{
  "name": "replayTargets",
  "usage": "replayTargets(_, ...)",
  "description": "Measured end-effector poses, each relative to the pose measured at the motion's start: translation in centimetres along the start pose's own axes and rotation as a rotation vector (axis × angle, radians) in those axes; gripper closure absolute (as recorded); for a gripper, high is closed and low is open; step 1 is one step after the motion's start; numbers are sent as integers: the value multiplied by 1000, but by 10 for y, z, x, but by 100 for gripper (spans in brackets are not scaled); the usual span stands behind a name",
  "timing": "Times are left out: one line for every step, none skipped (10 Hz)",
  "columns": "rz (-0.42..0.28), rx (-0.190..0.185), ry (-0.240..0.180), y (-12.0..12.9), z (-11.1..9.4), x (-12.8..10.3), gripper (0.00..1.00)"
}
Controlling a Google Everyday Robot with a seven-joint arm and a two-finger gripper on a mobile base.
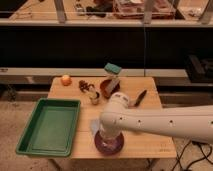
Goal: Place fork in purple bowl
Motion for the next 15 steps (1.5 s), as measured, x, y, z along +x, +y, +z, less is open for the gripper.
replayTargets(7, 1, -5, 3, 3, 0, 98)
replayTargets(15, 2, -10, 6, 8, 2, 90)
replayTargets(10, 3, -18, 4, 15, 3, 78)
replayTargets(1, 4, -21, -1, 19, 5, 68)
replayTargets(-3, 0, -26, -3, 23, 6, 57)
replayTargets(-4, -4, -26, -3, 25, 7, 50)
replayTargets(-7, -8, -28, -5, 29, 9, 37)
replayTargets(-12, -10, -30, -9, 32, 10, 28)
replayTargets(-13, -13, -31, -10, 34, 11, 22)
replayTargets(-12, -19, -27, -10, 35, 13, 20)
replayTargets(-11, -21, -25, -11, 36, 14, 20)
replayTargets(-8, -25, -24, -13, 37, 16, 20)
replayTargets(-1, -28, -24, -13, 37, 18, 20)
replayTargets(12, -29, -28, -13, 37, 21, 20)
replayTargets(30, -23, -31, -12, 37, 24, 20)
